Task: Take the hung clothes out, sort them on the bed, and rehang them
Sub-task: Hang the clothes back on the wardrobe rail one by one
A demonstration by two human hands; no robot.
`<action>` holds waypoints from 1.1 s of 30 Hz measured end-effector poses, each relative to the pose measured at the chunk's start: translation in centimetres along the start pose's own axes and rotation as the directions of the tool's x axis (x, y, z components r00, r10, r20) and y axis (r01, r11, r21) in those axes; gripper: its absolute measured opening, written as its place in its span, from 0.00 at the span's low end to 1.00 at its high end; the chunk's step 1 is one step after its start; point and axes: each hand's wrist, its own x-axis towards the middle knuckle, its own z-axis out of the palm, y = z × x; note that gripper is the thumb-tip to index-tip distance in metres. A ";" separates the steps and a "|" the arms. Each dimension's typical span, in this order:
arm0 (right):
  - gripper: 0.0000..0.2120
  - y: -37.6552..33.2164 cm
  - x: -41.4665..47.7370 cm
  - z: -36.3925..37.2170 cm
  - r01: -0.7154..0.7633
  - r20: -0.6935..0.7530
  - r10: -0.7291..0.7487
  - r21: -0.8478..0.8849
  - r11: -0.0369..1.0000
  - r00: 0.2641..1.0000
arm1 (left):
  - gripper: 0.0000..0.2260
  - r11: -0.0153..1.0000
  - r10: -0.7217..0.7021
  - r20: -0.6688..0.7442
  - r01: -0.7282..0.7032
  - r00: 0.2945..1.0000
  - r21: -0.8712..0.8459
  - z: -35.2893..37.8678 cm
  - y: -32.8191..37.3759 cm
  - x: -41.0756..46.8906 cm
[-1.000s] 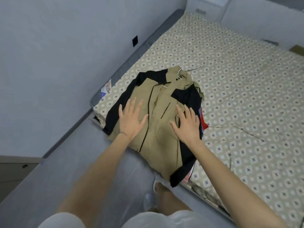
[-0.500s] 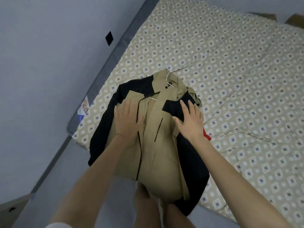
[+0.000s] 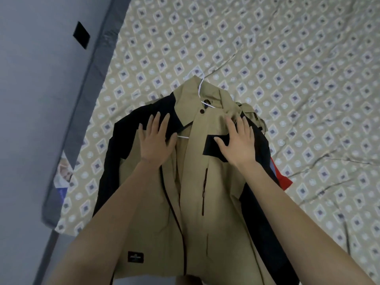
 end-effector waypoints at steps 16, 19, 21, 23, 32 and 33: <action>0.43 -0.4 4.8 3.7 -0.056 -0.095 0.049 -0.071 0.996 0.994 | 0.22 1.000 0.014 -0.167 -0.017 0.986 -0.016 3.9 -2.4 7.1; 0.41 -0.2 4.9 3.7 -0.048 -0.081 0.043 -0.068 0.997 0.996 | 0.23 1.000 -0.019 -0.109 0.017 0.994 -0.025 3.6 -2.3 7.3; 0.41 -0.1 4.7 3.5 -0.051 -0.072 0.047 -0.047 0.998 0.996 | 0.24 1.000 -0.012 -0.122 0.009 0.992 -0.020 3.0 -2.1 7.3; 0.40 -0.2 4.4 2.9 -0.061 -0.058 0.060 -0.017 0.998 0.997 | 0.18 1.000 -0.009 -0.114 0.006 0.993 -0.028 2.0 -1.9 7.3; 0.37 -1.9 3.3 -1.1 -0.066 -0.039 0.072 0.136 0.988 0.997 | 0.11 0.988 0.075 -0.120 -0.090 0.990 -0.127 -2.7 -0.9 4.6; 0.36 -2.2 3.3 -1.5 -0.046 -0.048 0.053 0.137 0.989 0.997 | 0.10 0.983 0.078 -0.146 -0.101 0.986 -0.154 -3.3 -0.9 4.2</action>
